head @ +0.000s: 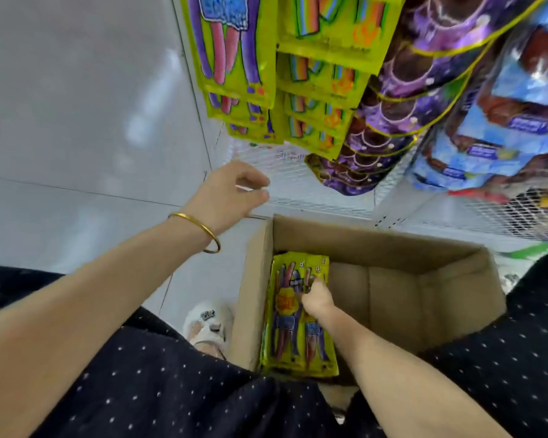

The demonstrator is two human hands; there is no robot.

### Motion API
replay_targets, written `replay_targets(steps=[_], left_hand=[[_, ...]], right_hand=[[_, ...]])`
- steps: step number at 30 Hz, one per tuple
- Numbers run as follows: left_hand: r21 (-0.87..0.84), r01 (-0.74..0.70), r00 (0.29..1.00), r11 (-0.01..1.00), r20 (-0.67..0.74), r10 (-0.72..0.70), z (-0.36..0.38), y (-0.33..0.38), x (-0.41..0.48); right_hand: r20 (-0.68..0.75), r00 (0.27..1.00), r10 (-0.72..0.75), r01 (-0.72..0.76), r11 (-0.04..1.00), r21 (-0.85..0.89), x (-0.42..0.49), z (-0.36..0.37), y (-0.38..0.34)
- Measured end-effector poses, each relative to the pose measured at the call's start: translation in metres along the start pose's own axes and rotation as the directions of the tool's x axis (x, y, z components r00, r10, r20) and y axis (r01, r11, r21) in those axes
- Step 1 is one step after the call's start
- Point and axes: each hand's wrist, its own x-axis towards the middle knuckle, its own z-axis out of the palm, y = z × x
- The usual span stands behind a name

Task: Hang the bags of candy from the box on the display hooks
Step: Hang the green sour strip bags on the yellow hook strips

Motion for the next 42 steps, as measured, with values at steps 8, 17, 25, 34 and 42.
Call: replay_targets(steps=[8,17,25,34,42], left_hand=[[-0.025,0.032,0.999,0.999,0.014,-0.032,-0.004,-0.004,0.009],[0.138,0.065,0.991,0.988,0.107,-0.08,0.01,-0.011,0.004],[0.001,0.01,0.993,1.0,0.117,-0.01,0.017,0.02,-0.004],[-0.13,-0.161,0.984,0.978,-0.093,0.15,-0.052,0.11,-0.023],[-0.228,-0.415,0.904,0.881,-0.214,0.37,-0.132,0.203,-0.012]], right_hand=[[-0.067,0.991,0.116,-0.116,0.993,0.011,0.017,0.027,0.005],[0.134,0.934,-0.331,0.289,0.922,0.258,-0.031,-0.09,-0.007],[0.018,0.766,-0.643,0.568,0.688,0.452,-0.122,-0.159,-0.071],[-0.551,0.243,-0.798,0.959,0.284,0.012,-0.219,-0.188,-0.178],[-0.663,-0.009,-0.748,0.967,0.163,-0.197,-0.281,-0.218,-0.261]])
